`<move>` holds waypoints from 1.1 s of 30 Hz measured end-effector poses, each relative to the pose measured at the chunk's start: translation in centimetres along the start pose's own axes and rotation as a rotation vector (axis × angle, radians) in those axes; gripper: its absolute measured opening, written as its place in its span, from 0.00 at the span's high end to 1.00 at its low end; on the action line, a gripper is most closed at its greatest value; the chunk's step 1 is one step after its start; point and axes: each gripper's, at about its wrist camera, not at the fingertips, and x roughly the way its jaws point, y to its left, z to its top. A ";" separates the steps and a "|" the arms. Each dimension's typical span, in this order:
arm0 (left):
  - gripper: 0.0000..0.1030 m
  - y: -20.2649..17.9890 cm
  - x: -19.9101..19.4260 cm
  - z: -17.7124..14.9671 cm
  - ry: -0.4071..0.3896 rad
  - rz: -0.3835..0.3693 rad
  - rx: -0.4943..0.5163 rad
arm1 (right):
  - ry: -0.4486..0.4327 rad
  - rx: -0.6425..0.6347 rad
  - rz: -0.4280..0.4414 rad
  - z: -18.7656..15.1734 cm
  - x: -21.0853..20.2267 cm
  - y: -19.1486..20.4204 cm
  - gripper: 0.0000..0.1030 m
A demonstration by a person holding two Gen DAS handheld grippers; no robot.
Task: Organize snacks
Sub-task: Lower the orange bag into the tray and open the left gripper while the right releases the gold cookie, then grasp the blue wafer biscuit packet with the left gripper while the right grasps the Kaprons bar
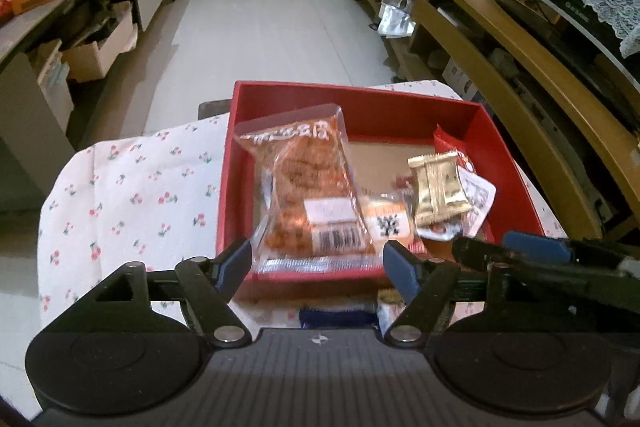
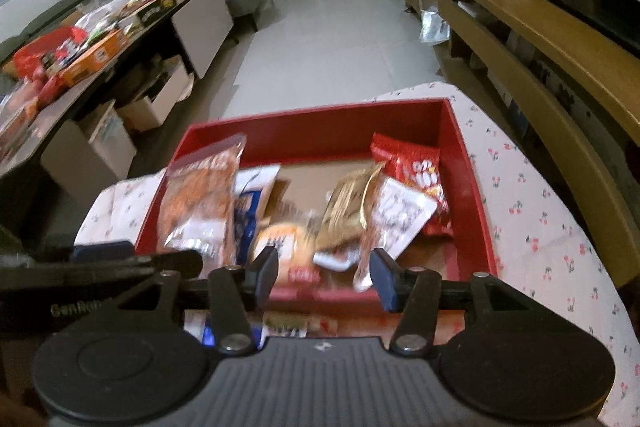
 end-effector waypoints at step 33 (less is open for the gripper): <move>0.18 2.4 1.5 -3.3 0.140 -0.011 -0.056 | 0.242 -0.045 0.016 -3.7 6.4 1.3 0.37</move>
